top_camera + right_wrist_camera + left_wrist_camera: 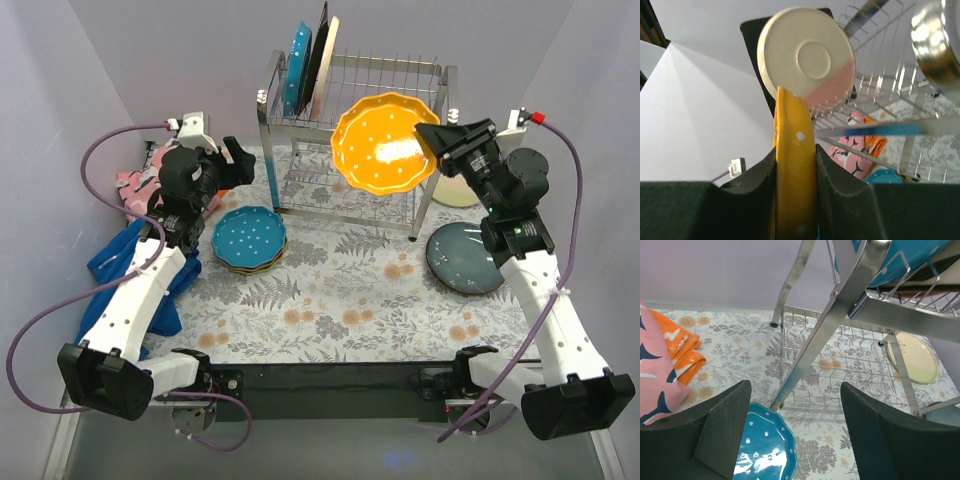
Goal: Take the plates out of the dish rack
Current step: Unload the plate from the dish rack, then place the plate at the center of the board.
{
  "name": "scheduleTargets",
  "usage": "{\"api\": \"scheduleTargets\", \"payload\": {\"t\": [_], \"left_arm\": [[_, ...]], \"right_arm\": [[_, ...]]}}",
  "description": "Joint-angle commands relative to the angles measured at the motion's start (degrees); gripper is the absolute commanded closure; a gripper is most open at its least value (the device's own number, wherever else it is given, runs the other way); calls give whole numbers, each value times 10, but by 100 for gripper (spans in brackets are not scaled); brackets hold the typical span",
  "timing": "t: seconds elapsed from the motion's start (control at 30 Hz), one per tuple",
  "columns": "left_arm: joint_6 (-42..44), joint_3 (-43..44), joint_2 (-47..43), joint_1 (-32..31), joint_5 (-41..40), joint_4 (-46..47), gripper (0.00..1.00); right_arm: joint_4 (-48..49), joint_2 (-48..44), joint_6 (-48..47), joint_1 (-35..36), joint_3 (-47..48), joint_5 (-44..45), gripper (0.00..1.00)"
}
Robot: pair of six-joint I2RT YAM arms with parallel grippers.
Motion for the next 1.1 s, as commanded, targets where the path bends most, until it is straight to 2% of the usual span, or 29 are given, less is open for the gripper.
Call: {"api": "scheduleTargets", "payload": {"t": [0.0, 0.13, 0.37, 0.53, 0.67, 0.9, 1.07], "left_arm": [[-17, 40, -44, 2, -18, -93, 29], [-21, 43, -75, 2, 3, -118, 28], [-22, 52, -102, 3, 54, -177, 27], [-7, 41, -118, 3, 25, -194, 27], [-8, 19, -139, 2, 12, -187, 27], [-22, -23, -200, 2, -51, -163, 27], [-22, -59, -237, 3, -86, -137, 27]], "right_arm": [[74, -87, 29, 17, -48, -31, 99], [66, -123, 6, 67, -120, -20, 99], [94, -105, -38, 242, -190, 64, 99], [197, -57, -42, 337, -239, 145, 99], [305, 34, -29, 407, -258, 188, 99], [416, 186, -23, 425, -208, 262, 99], [458, 293, -31, 423, -136, 272, 99]]}}
